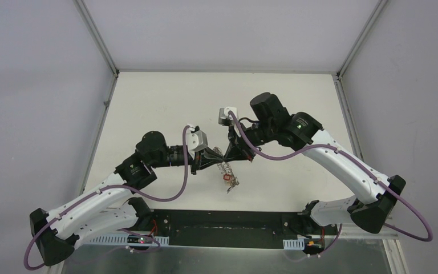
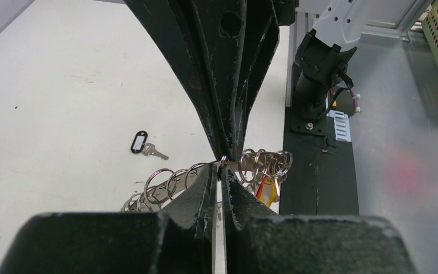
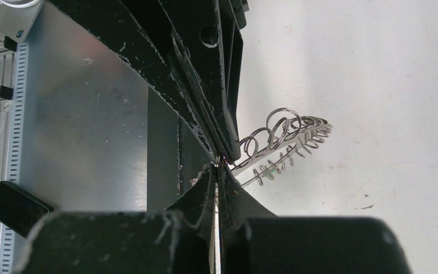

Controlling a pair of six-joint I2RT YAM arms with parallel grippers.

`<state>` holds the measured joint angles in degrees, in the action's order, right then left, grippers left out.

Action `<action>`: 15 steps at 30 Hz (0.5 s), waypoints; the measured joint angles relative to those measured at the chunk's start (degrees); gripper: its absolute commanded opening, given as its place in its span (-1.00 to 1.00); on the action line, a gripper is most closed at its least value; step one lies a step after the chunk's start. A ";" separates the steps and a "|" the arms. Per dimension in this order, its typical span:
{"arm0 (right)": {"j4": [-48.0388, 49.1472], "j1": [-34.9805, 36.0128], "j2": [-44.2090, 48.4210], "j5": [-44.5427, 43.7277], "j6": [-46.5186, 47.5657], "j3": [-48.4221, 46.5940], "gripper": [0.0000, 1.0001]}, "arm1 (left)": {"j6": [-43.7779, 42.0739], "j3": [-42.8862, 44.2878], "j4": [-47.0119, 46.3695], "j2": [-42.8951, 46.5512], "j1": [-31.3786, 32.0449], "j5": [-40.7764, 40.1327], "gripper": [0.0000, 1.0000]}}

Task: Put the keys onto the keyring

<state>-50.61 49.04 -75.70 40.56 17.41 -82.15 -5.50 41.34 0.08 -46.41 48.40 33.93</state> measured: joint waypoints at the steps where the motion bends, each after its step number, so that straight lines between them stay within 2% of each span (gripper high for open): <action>1: 0.37 0.07 0.00 0.22 0.00 0.15 -1.00 | 0.22 -0.48 -0.39 0.55 0.00 -0.35 -1.00; 4: 1.33 0.20 0.00 0.61 -0.15 0.48 -1.00 | 0.66 -1.22 -0.70 1.68 0.00 -0.87 -1.00; 5: 1.44 0.20 0.00 0.66 -0.22 0.48 -0.94 | 0.81 -1.33 -0.79 1.86 0.00 -0.92 -1.00; 11: 2.99 0.20 0.44 0.61 -1.14 1.03 -0.10 | 2.03 -1.44 -0.94 1.92 0.00 -1.31 -1.00; 15: 5.92 0.20 1.75 -0.33 -2.54 2.86 0.32 | 3.43 -2.03 -1.62 1.99 0.00 -3.45 -1.00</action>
<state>-44.69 49.23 -73.95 40.23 14.87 -79.29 -2.07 39.31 -1.54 -44.42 48.40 30.48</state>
